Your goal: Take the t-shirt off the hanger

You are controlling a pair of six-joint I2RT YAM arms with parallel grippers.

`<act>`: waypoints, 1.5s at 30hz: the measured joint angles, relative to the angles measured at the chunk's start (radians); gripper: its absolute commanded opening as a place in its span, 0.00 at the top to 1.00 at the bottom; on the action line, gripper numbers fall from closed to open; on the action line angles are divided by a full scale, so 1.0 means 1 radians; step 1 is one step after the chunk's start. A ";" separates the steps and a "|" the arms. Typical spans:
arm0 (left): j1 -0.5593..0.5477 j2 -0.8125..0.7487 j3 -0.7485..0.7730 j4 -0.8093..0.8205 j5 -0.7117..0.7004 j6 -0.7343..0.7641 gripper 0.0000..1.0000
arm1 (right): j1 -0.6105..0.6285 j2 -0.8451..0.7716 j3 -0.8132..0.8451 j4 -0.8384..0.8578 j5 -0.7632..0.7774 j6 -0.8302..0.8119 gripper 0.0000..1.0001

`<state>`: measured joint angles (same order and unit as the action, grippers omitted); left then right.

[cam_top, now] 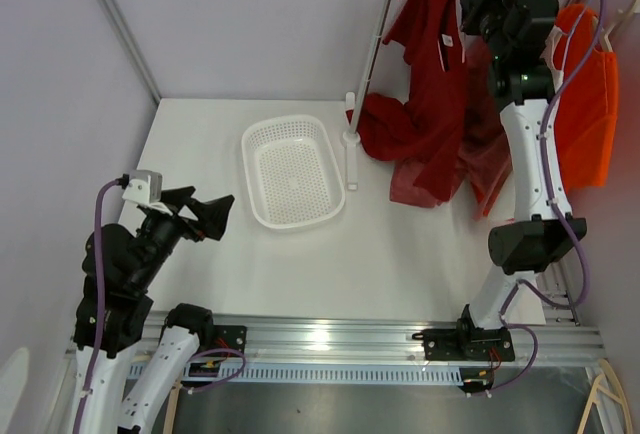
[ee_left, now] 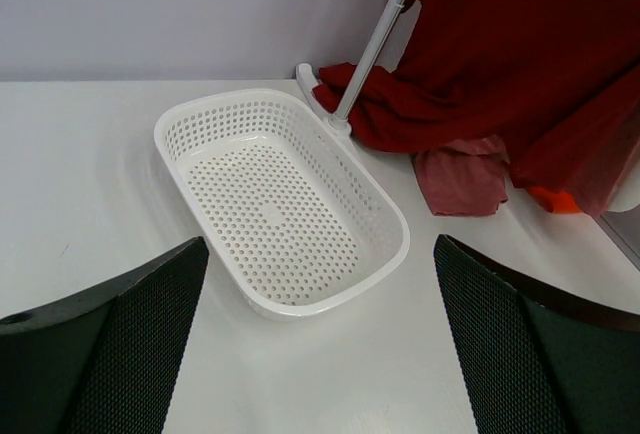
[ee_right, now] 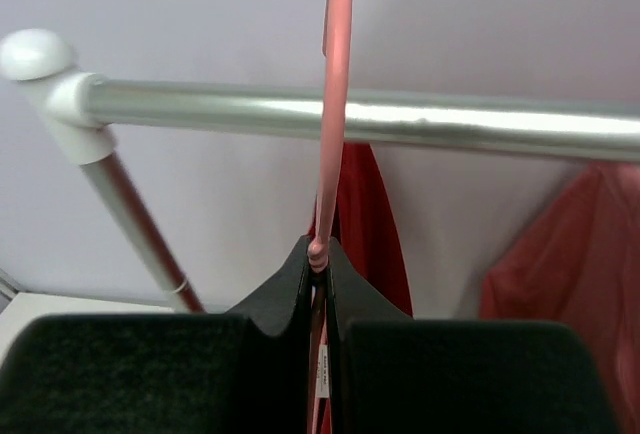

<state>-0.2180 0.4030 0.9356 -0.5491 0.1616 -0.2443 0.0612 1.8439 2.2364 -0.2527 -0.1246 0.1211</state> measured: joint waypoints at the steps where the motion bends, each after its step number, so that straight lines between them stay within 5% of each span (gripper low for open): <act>1: 0.000 0.007 0.000 -0.001 -0.002 -0.001 0.01 | 0.020 -0.037 -0.029 -0.003 0.046 0.000 1.00; 12: -0.019 0.093 0.058 -0.008 0.118 -0.018 0.00 | 0.249 -0.451 -0.282 -0.154 0.515 0.154 1.00; 17: -0.227 0.115 0.087 0.011 0.110 -0.011 0.00 | 0.333 -0.558 -0.414 -0.270 0.645 0.272 1.00; 26: -0.716 0.347 0.238 0.031 -0.092 0.079 0.01 | 0.444 -0.442 -0.428 -0.491 0.865 0.446 1.00; 32: -0.954 0.488 0.240 0.070 -0.313 0.147 0.00 | 0.475 -0.273 -0.207 -0.668 0.940 0.528 1.00; 45: -0.997 0.669 0.143 0.301 -0.553 0.188 0.00 | 0.473 -0.232 -0.117 -0.732 0.887 0.571 1.00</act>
<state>-1.2152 1.0721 1.0782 -0.2485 -0.3916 -0.0563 0.5346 1.6115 2.1197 -0.9844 0.7624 0.6922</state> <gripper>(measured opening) 0.994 0.047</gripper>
